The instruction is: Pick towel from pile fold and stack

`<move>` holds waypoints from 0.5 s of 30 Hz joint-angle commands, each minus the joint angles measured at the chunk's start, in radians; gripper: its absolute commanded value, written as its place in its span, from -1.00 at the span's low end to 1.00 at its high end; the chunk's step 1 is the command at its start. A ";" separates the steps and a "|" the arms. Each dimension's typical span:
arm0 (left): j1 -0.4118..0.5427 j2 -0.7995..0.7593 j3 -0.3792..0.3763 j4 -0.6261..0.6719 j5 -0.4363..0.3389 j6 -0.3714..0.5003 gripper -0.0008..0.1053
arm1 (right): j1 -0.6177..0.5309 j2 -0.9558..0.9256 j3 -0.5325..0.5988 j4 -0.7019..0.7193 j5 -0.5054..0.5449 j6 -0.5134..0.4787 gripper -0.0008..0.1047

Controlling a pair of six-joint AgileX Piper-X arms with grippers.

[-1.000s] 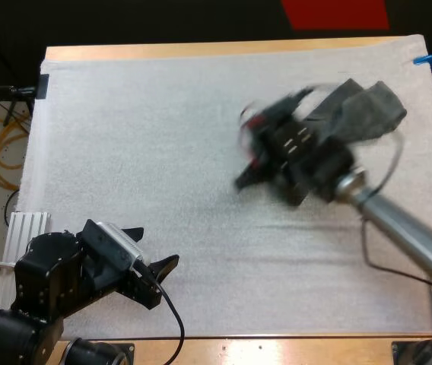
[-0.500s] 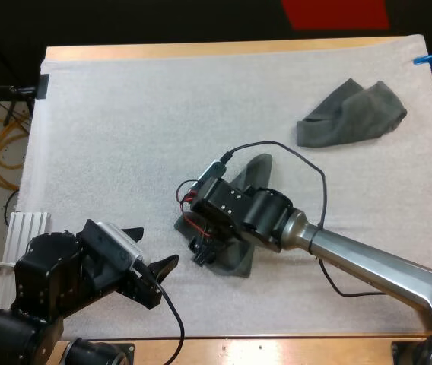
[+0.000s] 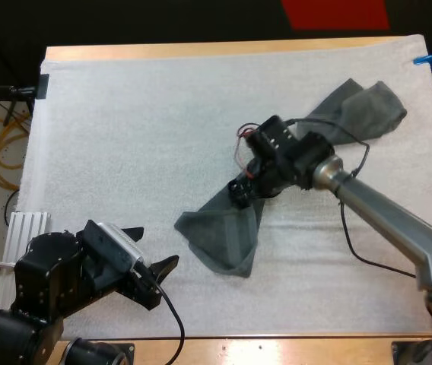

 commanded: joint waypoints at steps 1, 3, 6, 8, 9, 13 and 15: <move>-0.005 -0.003 0.001 -0.010 0.004 0.002 0.37 | -0.006 0.013 -0.007 0.016 -0.060 0.006 0.40; -0.005 -0.003 0.001 -0.010 0.004 0.004 0.37 | -0.013 0.043 -0.007 0.021 -0.078 0.005 0.27; -0.005 -0.003 0.001 -0.010 0.004 0.004 0.37 | -0.014 0.086 -0.007 0.021 -0.080 0.005 0.07; -0.005 -0.003 0.001 -0.010 0.004 0.004 0.37 | -0.014 0.121 -0.007 0.021 -0.082 0.005 -0.03; -0.005 -0.003 0.001 -0.010 0.004 0.004 0.37 | -0.014 0.128 -0.007 0.021 -0.082 0.005 -0.05; -0.005 -0.003 0.001 -0.008 0.004 0.004 0.37 | -0.014 0.171 -0.007 0.018 -0.081 0.002 -0.05; -0.005 -0.003 0.001 -0.008 0.004 0.004 0.37 | -0.014 0.186 -0.007 0.018 -0.081 0.001 -0.05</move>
